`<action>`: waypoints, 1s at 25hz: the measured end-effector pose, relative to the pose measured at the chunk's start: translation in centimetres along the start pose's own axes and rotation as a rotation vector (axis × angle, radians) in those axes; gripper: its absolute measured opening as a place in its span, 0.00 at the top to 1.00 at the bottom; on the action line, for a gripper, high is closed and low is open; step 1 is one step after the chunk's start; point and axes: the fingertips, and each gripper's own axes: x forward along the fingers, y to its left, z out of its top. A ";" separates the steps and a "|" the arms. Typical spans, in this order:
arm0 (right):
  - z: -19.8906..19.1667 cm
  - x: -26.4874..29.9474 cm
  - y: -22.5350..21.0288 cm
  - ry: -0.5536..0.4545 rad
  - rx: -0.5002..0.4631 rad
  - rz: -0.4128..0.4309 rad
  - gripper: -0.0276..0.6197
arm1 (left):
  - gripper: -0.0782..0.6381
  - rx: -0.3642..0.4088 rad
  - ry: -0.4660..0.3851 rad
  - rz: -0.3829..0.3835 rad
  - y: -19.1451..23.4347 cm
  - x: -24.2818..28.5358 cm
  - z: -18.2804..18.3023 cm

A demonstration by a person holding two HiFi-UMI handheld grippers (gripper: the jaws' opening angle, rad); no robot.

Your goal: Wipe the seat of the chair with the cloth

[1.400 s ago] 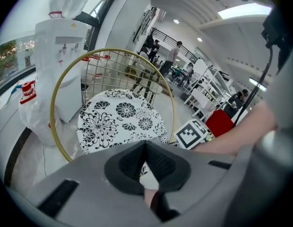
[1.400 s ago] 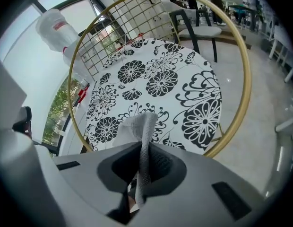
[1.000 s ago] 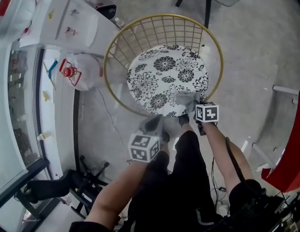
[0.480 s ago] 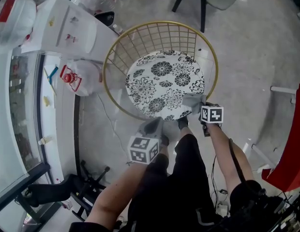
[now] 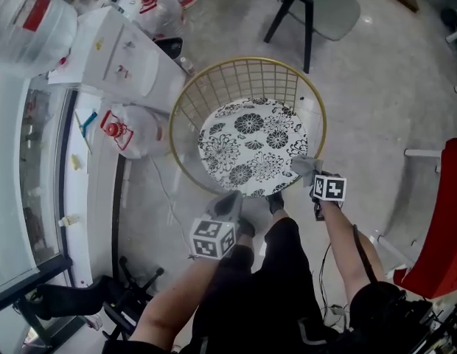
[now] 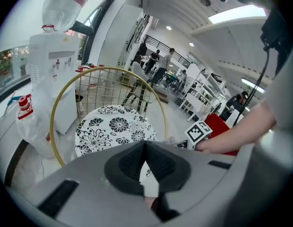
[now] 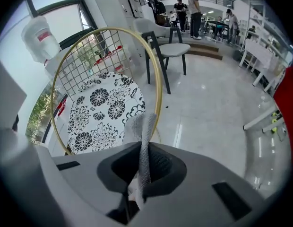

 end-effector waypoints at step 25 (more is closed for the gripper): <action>6.8 -18.5 12.4 -0.347 -0.108 0.103 0.92 | 0.88 0.070 -0.281 -0.035 -1.8 -14.3 8.9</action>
